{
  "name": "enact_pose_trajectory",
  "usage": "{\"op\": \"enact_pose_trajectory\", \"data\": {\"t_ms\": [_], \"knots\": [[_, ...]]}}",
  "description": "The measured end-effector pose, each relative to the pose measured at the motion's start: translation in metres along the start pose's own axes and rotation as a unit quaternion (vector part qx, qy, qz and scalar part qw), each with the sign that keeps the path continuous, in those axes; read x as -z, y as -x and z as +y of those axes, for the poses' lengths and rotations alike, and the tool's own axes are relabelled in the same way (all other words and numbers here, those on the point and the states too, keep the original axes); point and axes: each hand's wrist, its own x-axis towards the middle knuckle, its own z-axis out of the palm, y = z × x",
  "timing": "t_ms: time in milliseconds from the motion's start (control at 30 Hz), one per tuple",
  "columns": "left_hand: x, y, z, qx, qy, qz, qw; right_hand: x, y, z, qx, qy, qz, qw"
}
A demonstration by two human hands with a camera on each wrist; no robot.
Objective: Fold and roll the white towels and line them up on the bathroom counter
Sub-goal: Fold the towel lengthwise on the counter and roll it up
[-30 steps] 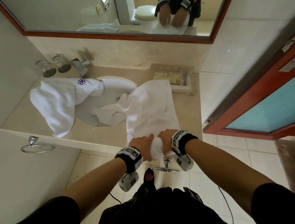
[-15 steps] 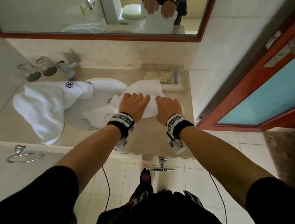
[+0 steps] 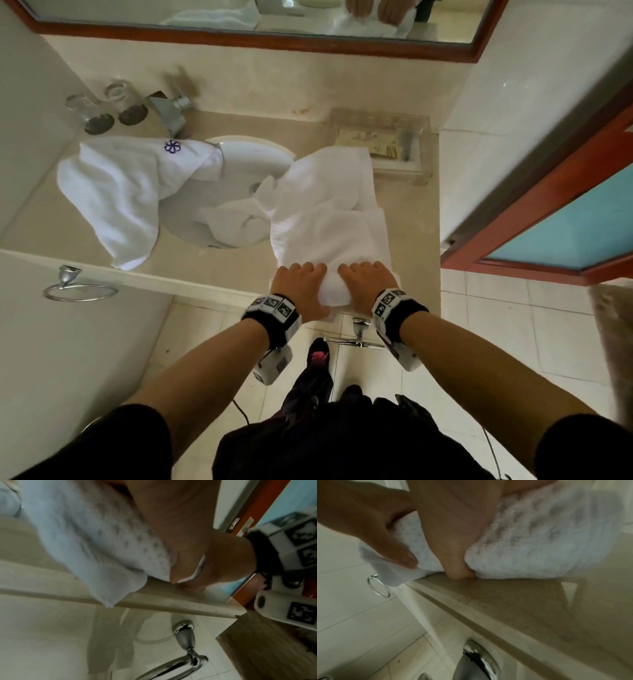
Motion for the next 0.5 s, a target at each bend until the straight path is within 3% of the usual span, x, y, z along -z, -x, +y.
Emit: {"op": "enact_pose_trajectory", "data": {"t_ms": [67,133,233,367,500], "knots": [[0.007,0.0,0.001,0.017,0.019,-0.041,0.999,-0.001,-0.001,0.001,0.002,-0.004,-0.012,1.0],[0.016,-0.001,0.001,0.06,0.108,-0.089,0.988,0.002,0.001,0.003,0.011,-0.005,-0.027,1.0],[0.014,-0.018,-0.023,0.169,0.282,-0.146,0.933,0.005,0.007,0.008,0.028,-0.004,-0.026,0.999],[-0.006,-0.044,-0.068,0.323,0.4,-0.065,0.855,0.006,0.02,0.017,0.045,-0.017,-0.025,0.999],[0.006,-0.054,-0.084,0.37,0.531,-0.031,0.762,0.009,0.024,0.021,0.065,0.001,-0.036,0.997]]}}
